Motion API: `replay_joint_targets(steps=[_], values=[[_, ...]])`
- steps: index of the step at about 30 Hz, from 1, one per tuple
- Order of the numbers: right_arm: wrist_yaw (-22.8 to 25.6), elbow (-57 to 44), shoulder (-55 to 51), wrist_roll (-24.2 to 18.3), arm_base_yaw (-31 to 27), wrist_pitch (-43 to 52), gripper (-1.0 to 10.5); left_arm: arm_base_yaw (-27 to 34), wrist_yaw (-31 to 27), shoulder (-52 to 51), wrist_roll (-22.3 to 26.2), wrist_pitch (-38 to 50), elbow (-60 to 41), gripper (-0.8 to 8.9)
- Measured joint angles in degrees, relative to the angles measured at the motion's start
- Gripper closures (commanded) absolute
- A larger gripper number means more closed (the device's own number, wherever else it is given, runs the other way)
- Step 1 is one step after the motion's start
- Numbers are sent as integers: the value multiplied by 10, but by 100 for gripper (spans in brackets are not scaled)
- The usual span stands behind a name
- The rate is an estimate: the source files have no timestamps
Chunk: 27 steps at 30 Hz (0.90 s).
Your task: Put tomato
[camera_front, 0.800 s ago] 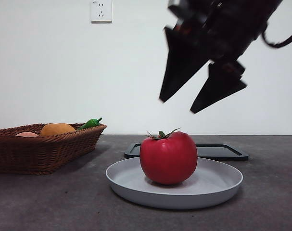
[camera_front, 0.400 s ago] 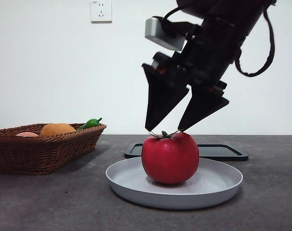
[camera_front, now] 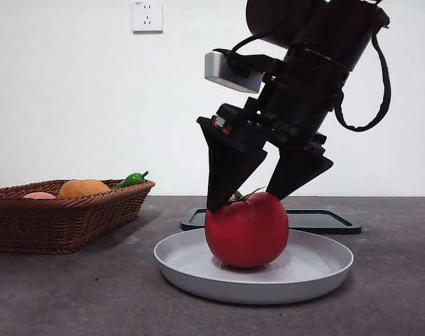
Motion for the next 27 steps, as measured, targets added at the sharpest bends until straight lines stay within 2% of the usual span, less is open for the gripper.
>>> replay_joint_targets(steps=[8, 9, 12, 13, 17, 21, 24, 27], values=[[-1, 0, 35, 0, 0, 2, 437, 0, 0, 0, 0, 0, 0, 256], [-1, 0, 35, 0, 0, 2, 472, 0, 0, 0, 0, 0, 0, 256], [-1, 0, 35, 0, 0, 2, 712, 0, 0, 0, 0, 0, 0, 256], [-1, 0, 35, 0, 0, 2, 752, 0, 0, 0, 0, 0, 0, 256], [-2, 5, 35, 0, 0, -6, 756, 0, 0, 0, 0, 0, 0, 256], [-1, 55, 17, 0, 0, -31, 756, 0, 0, 0, 0, 0, 0, 256], [28, 123, 1, 0, -12, -24, 755, 0, 0, 0, 0, 0, 0, 256], [43, 151, 3, 1, -47, 1, 755, 0, 0, 0, 0, 0, 0, 256]])
